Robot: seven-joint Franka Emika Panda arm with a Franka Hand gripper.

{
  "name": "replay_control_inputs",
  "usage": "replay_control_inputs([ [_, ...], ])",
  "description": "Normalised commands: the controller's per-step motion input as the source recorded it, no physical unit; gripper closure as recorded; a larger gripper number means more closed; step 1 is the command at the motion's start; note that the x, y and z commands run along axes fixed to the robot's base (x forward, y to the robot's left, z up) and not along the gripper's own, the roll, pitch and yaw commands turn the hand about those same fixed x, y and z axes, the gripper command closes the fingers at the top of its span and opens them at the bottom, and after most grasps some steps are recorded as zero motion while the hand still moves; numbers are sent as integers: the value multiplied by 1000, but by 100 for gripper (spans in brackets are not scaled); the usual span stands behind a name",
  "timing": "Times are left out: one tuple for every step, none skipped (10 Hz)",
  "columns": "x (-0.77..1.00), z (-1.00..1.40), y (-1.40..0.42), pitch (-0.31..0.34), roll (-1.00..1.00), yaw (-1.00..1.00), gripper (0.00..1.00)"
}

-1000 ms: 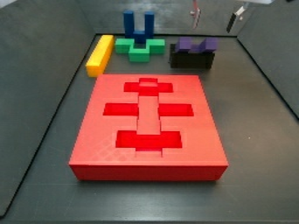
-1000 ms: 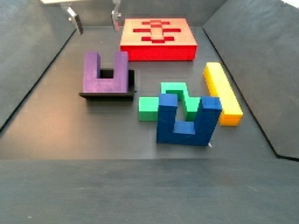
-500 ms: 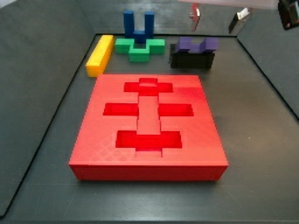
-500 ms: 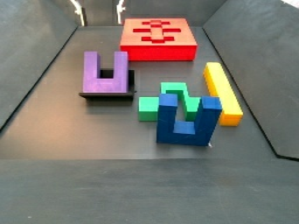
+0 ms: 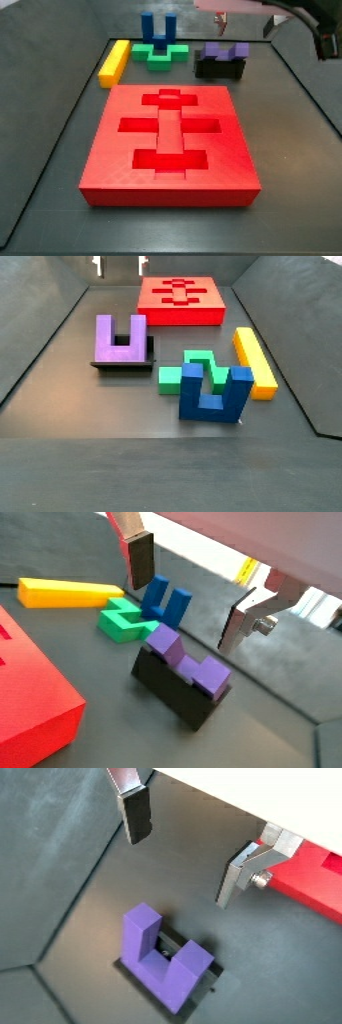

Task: Pick up the purple object. Move up. Place the purple object on the fixture. Regrasp the purple object. Move to above the board. Insert the purple object.
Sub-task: Regrasp the purple object.

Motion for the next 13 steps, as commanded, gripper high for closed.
replay_control_inputs([
  [726,0,80,0,-329,0,0],
  [797,0,140,0,-314,0,0],
  [923,-34,251,46,-220,31,0],
  [917,-77,257,100,-9,123,0],
  [783,-89,266,120,29,254,0],
  [737,-51,220,149,343,354,0],
  [760,0,203,240,457,349,0],
  [743,0,186,286,546,357,0],
  [740,0,157,329,637,366,0],
  [729,-34,83,334,763,400,0],
  [729,-71,54,306,717,426,0],
  [843,-94,14,257,389,397,0],
  [886,-120,0,226,49,286,0],
])
